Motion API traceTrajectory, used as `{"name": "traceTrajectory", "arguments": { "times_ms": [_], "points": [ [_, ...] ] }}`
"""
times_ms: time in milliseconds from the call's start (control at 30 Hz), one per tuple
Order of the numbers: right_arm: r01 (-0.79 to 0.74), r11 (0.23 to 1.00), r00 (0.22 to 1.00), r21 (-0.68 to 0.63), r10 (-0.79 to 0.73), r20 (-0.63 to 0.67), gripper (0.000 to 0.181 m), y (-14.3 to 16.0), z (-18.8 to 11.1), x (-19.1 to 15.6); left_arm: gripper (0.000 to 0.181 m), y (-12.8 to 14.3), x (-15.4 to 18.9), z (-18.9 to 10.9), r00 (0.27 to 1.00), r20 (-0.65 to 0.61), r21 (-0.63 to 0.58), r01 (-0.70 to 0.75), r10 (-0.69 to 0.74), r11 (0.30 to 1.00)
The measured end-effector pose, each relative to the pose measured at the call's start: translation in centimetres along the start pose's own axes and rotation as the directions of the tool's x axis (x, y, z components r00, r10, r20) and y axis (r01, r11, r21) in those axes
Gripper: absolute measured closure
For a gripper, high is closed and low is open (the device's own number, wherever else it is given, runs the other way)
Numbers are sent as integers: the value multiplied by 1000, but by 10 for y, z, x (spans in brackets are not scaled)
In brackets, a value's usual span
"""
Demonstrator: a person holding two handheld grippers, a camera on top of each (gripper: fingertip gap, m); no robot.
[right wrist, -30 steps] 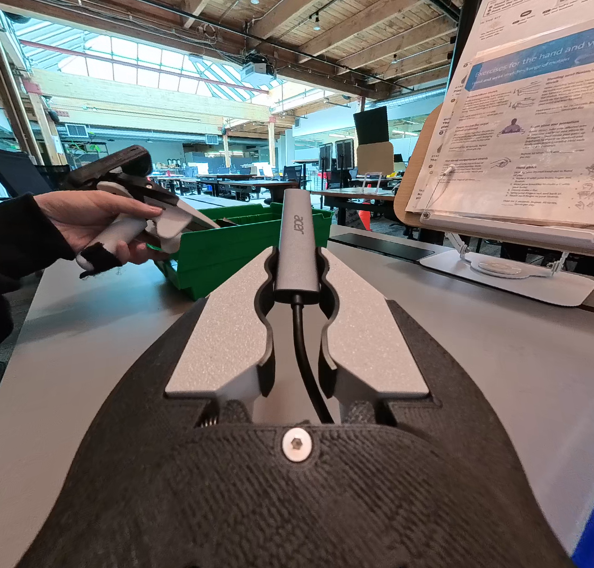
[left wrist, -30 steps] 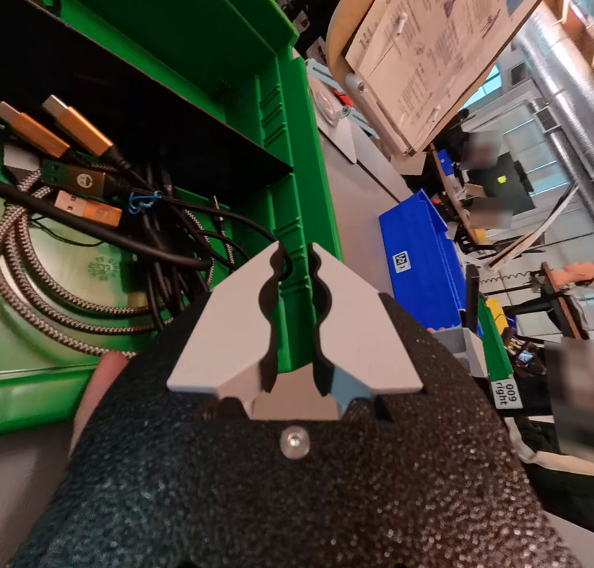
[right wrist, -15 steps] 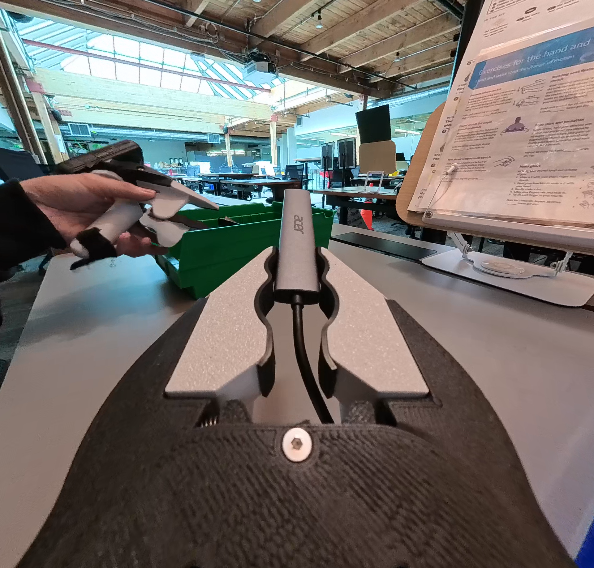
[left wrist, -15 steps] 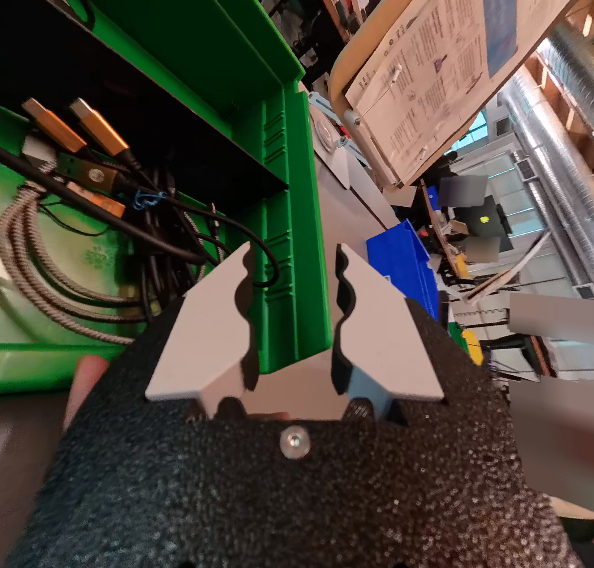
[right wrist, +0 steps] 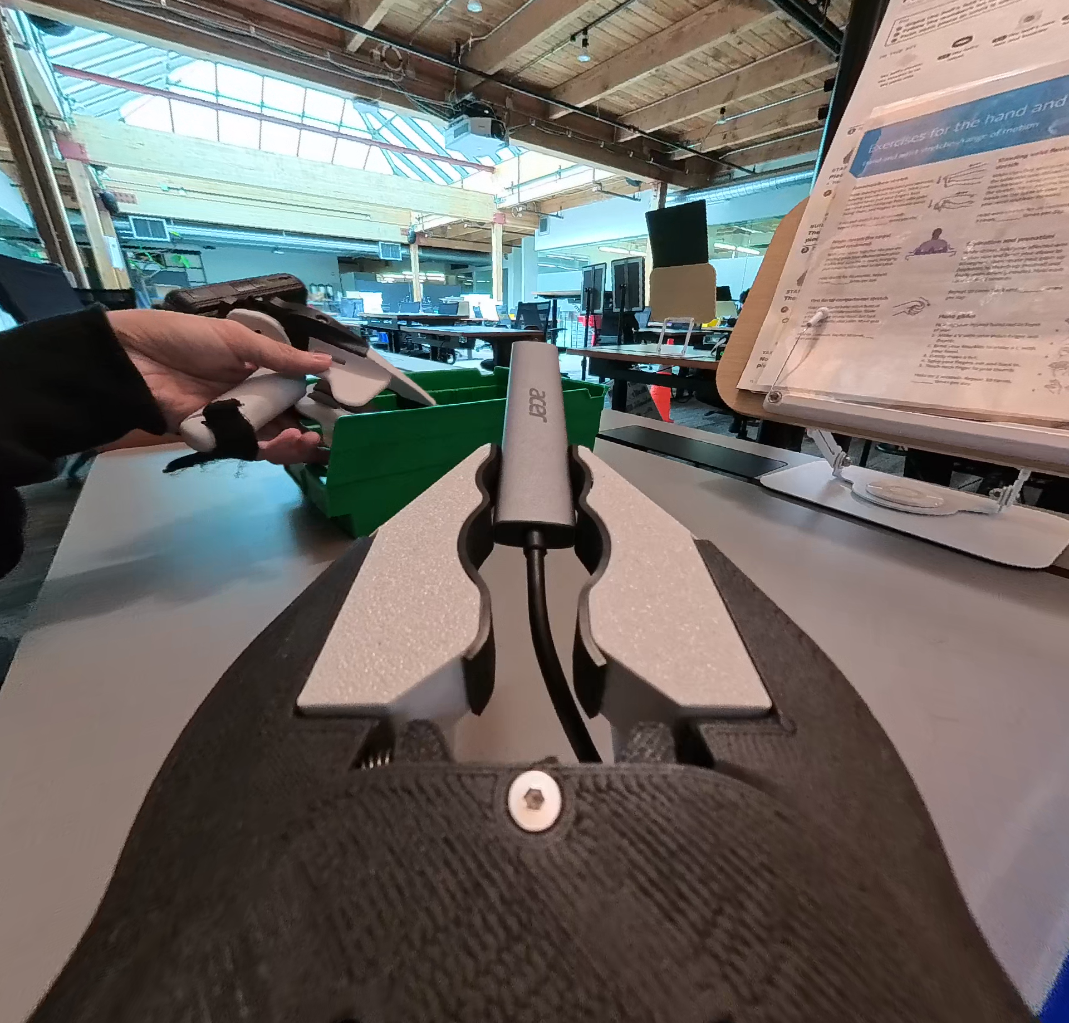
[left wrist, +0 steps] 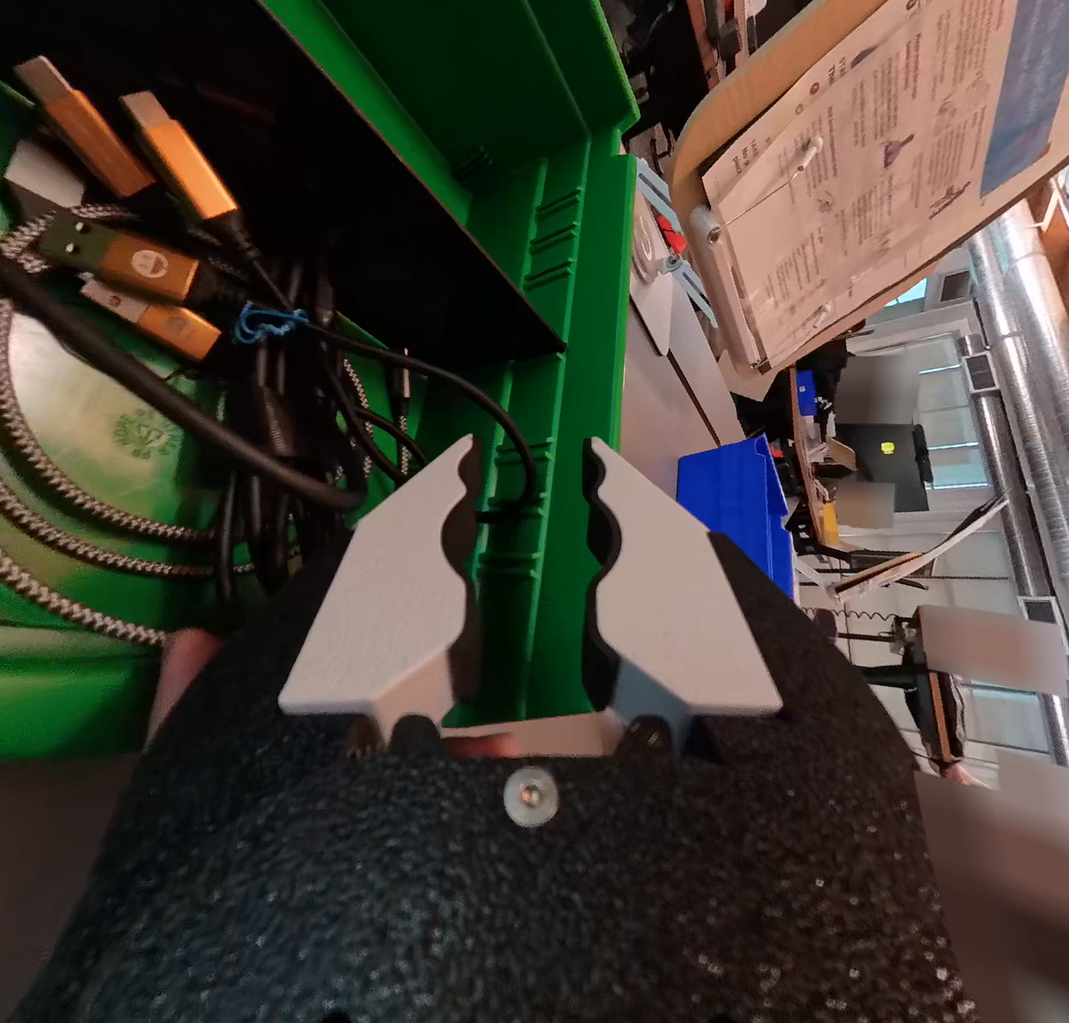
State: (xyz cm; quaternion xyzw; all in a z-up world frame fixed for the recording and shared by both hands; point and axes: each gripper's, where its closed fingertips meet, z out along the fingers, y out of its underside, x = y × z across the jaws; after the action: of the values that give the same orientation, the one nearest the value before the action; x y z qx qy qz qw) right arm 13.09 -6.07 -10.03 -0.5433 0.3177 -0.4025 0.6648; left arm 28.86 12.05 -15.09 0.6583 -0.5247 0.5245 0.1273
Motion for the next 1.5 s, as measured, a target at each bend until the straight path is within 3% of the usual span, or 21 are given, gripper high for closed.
{"name": "traceTrajectory", "arguments": {
  "times_ms": [167, 267, 367, 500, 600, 667, 767, 900, 1000, 1033, 1100, 1200, 1267, 1333, 1400, 1500],
  "points": [
    [-5, 1000, 1000, -7, 5, 1, 160, 1, 1, 0, 162, -11, 3, 11, 1000, 15, 3, 13, -13, 1000],
    [-6, 1000, 1000, 0, 6, -3, 160, 0, 0, 1, 158, -13, 11, 22, 999, -1, -33, 42, -42, 999],
    [-7, 1000, 1000, -2, 7, -2, 160, 0, 0, 1, 174, -11, 6, 31, 998, -21, -54, 50, -51, 997],
    [0, 1000, 1000, -3, 0, 2, 160, 0, 1, 0, 179, -15, 9, 24, 984, -155, -3, 94, -93, 996],
    [2, 1000, 1000, 0, -2, 0, 160, 0, 0, 0, 179, -21, 35, 1, 908, -413, 71, 108, -69, 992],
    [0, 1000, 1000, 1, 0, -1, 160, 0, 0, 0, 180, -22, 48, -19, 859, -512, 128, 67, 8, 990],
    [0, 1000, 1000, 2, 0, -4, 160, 0, 0, 0, 179, -11, 75, -46, 797, -562, 214, -118, 221, 970],
    [5, 1000, 1000, 5, -5, -10, 160, -1, -1, 1, 180, 8, 121, -80, 655, -501, 350, -444, 565, 825],
    [7, 1000, 1000, 10, -6, -10, 160, -1, -1, 1, 180, 25, 154, -102, 499, -489, 408, -595, 716, 693],
    [6, 1000, 1000, 10, -6, -10, 160, -1, -1, 1, 180, 27, 160, -107, 477, -475, 423, -614, 740, 667],
    [6, 1000, 1000, 10, -6, -8, 160, -1, -1, 0, 180, 19, 157, -108, 536, -432, 407, -602, 725, 687],
    [8, 1000, 1000, 7, -8, -3, 160, -1, -1, -1, 181, 19, 150, -108, 572, -490, 344, -566, 658, 749],
    [8, 1000, 1000, 5, -8, -3, 160, -1, 0, -1, 180, 27, 144, -105, 544, -521, 317, -592, 658, 741],
    [3, 1000, 1000, 9, -3, -8, 160, -1, -1, 1, 180, 45, 146, -108, 467, -603, 279, -636, 647, 719],
    [-8, 1000, 1000, 21, 8, -14, 160, -3, -2, 3, 180, 73, 148, -110, 353, -677, 231, -731, 645, 642],
    [-22, 999, 999, 42, 23, -29, 160, -5, -4, 6, 180, 120, 126, -103, 232, -707, 89, -907, 668, 410]
  ]
}}
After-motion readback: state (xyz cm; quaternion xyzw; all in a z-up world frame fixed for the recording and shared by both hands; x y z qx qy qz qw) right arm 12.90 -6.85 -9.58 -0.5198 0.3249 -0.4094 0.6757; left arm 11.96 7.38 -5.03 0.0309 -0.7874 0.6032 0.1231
